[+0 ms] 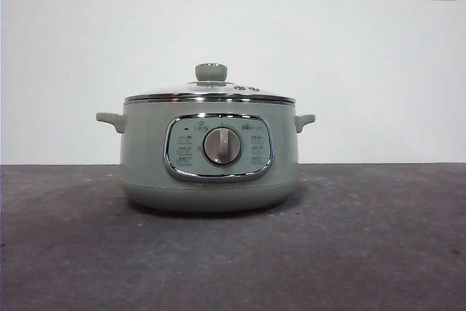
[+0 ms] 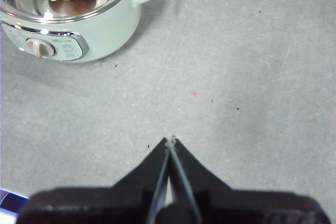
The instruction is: Pick up the potato,open the lid,put the potato in the pot,close the lid
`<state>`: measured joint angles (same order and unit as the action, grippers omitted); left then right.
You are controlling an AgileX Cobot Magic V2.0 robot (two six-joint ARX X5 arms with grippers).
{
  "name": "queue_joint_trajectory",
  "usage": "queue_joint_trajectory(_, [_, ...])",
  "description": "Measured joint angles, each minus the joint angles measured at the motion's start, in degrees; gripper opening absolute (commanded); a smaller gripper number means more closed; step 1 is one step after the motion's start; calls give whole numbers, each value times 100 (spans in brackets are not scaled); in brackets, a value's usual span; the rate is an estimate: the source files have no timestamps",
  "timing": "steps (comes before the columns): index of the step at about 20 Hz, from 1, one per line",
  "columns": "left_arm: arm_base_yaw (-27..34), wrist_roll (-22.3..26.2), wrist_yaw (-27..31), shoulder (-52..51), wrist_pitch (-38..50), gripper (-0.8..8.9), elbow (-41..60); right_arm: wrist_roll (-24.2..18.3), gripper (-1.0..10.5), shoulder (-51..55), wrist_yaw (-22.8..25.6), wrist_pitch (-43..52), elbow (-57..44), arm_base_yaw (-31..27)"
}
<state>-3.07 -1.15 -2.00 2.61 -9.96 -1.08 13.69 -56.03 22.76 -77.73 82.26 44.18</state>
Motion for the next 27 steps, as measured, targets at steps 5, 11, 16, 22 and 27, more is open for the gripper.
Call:
queue_joint_trajectory(5, [0, 0, 0, 186, 0, -3, 0, -142, 0, 372, 1005, 780, -678, -774])
queue_joint_trajectory(11, [2, 0, 0, 205, -2, -3, 0, -717, 0, 3156, 63, 5471, -4896, -2448])
queue_joint_trajectory(16, [2, 0, 0, 205, -2, -3, 0, -748, 0, 5049, -1025, 6603, -7394, -3442])
queue_joint_trajectory(22, [2, 0, 2, 227, -2, -3, 0, -754, 0, 5320, -1447, 6325, -7624, -3768])
queue_joint_trajectory(27, [2, 0, 0, 262, 0, -3, 0, -774, 1, 5445, -1464, 6339, -7888, -3788])
